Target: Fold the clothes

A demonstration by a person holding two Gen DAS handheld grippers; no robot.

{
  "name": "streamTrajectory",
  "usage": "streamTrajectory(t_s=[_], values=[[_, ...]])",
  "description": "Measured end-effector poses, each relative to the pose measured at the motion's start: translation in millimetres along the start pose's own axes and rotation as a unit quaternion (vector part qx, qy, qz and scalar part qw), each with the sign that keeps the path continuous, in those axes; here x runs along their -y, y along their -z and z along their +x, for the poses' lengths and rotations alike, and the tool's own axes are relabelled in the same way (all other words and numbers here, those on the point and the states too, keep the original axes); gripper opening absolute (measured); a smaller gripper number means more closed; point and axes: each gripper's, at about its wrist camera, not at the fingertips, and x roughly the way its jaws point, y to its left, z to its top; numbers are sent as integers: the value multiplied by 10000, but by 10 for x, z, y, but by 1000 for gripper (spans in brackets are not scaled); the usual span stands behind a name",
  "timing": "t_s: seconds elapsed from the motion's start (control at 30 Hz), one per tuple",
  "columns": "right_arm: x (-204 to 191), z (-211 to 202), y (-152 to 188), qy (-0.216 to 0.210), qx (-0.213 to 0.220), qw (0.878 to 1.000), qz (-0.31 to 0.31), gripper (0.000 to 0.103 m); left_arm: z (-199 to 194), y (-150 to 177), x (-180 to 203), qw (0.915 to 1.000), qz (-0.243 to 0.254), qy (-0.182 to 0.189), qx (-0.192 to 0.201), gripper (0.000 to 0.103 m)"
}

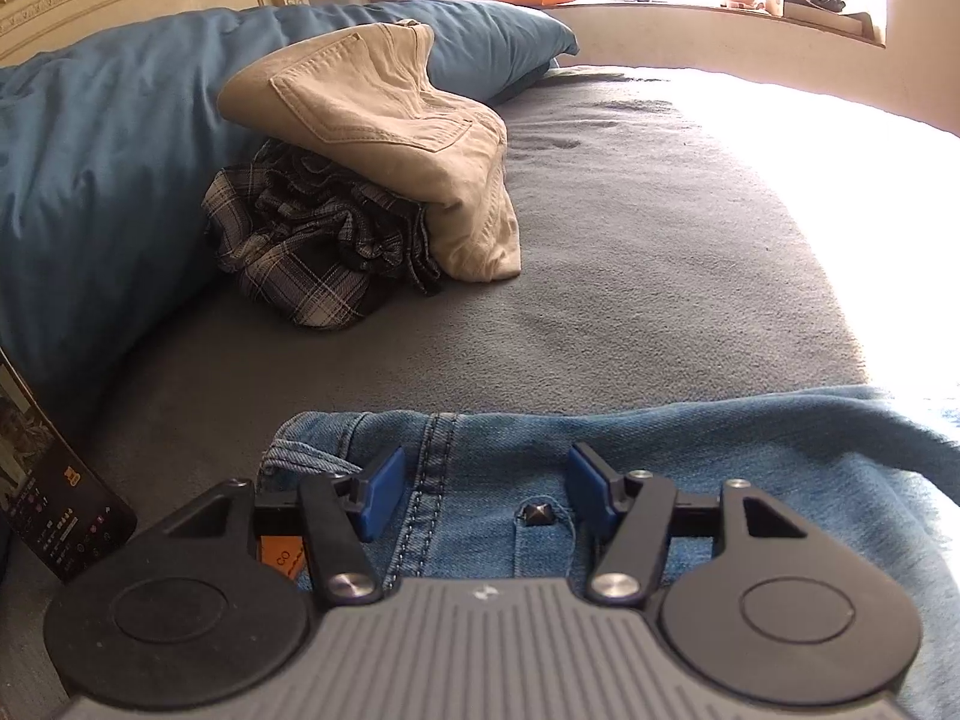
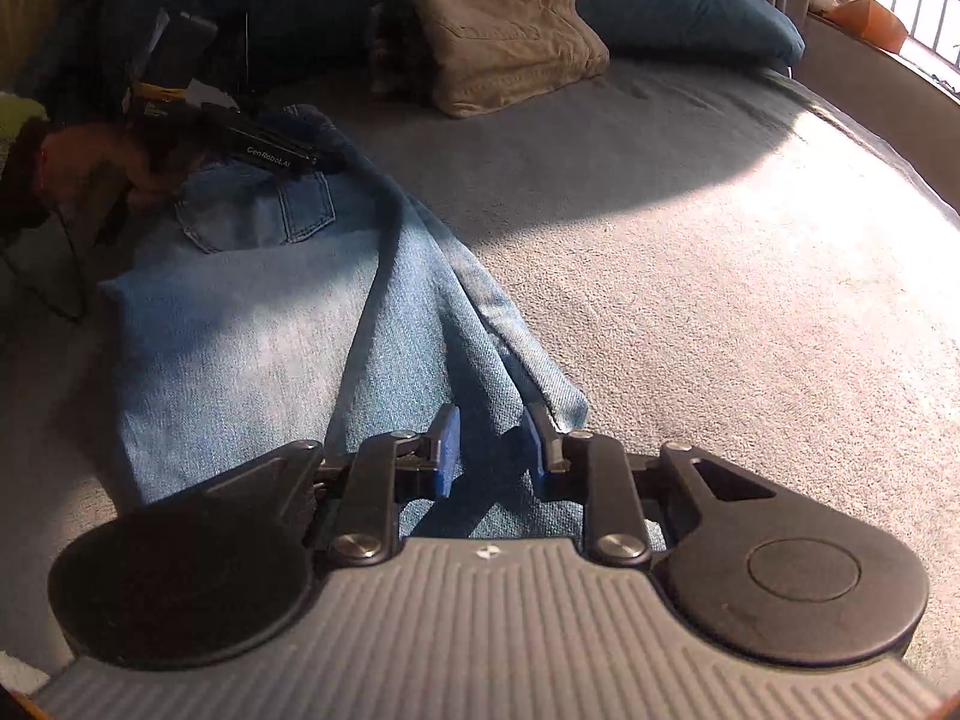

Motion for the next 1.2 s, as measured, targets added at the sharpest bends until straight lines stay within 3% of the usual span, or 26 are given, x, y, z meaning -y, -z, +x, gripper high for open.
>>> streamTrajectory(t_s=[0.1,0.27,0.47,0.53,0.6,0.7,0.8,0.83,0.93,1.0,1.03,1.07,1.2], values=[[-8,12,33,-205,-47,9997,115,21,9,2,7,10000,34,-14,13,62],[-57,8,111,-104,-5,9998,146,4,11,25,15,9999,79,-18,80,62],[68,-162,59,-471,210,9973,518,6,9,61,4,9998,105,9,164,62],[200,-295,42,-334,422,9964,653,7,8,75,0,9998,95,21,185,62],[374,-367,66,45,415,9966,714,11,13,74,-5,9998,91,34,186,62],[713,-375,205,510,76,9957,769,25,14,79,-15,9998,80,60,194,63],[995,-318,367,446,-345,9952,800,38,12,89,-26,9997,75,76,218,63],[1046,-282,414,434,-457,9953,729,48,12,87,-28,9997,77,79,219,62],[1186,-158,555,198,-718,9938,827,50,11,80,-37,9997,92,98,210,63],[1240,-146,575,161,-757,9922,977,43,7,84,-42,9997,106,112,214,62],[1242,-160,559,230,-762,9915,1029,11,6,88,-42,9996,112,112,223,62],[1203,-185,526,385,-780,9910,1019,4,5,91,-40,9996,119,110,232,63],[1045,-353,465,832,-710,9896,936,2,11,96,-36,9995,157,100,260,63]])
